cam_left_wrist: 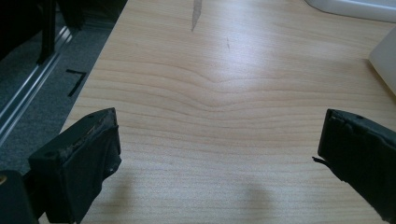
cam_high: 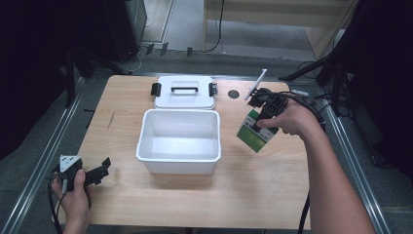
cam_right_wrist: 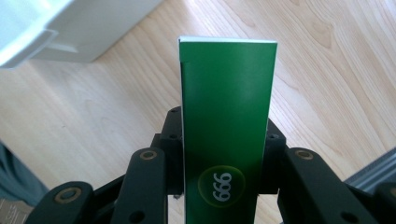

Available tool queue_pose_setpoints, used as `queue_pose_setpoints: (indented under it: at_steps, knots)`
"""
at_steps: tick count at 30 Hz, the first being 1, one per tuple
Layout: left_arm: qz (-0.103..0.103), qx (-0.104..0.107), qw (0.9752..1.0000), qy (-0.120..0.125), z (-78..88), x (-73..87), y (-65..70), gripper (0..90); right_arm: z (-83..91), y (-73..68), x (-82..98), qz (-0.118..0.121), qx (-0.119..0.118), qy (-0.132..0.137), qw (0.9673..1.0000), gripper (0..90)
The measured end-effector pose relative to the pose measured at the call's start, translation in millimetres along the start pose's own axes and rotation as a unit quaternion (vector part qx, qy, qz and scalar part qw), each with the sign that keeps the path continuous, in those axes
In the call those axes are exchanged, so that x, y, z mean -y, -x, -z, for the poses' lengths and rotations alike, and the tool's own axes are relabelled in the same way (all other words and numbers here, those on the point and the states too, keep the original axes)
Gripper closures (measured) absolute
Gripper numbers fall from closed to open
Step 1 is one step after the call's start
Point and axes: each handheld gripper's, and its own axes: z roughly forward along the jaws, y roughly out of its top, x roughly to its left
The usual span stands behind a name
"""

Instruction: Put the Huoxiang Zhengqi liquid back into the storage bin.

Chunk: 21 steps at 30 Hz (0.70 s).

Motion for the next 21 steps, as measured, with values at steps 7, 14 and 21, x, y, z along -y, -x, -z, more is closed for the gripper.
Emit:
queue_pose_setpoints:
  at_steps: [7,14,21]
  knots:
    - [0.000,0.001,1.0000,0.000,-0.1,0.0,-0.1,0.1,16.0,-9.8,-3.7,0.069,0.010,0.021,0.9974,65.0]
    - [0.000,0.001,1.0000,0.000,0.0,0.0,0.2,0.0,40.1,-27.3,-9.9,0.152,0.019,0.033,0.9877,64.9]
    - [-0.001,0.001,1.0000,0.000,0.1,0.0,0.3,0.1,64.0,-37.8,-13.3,0.180,0.013,0.044,0.9826,64.9]
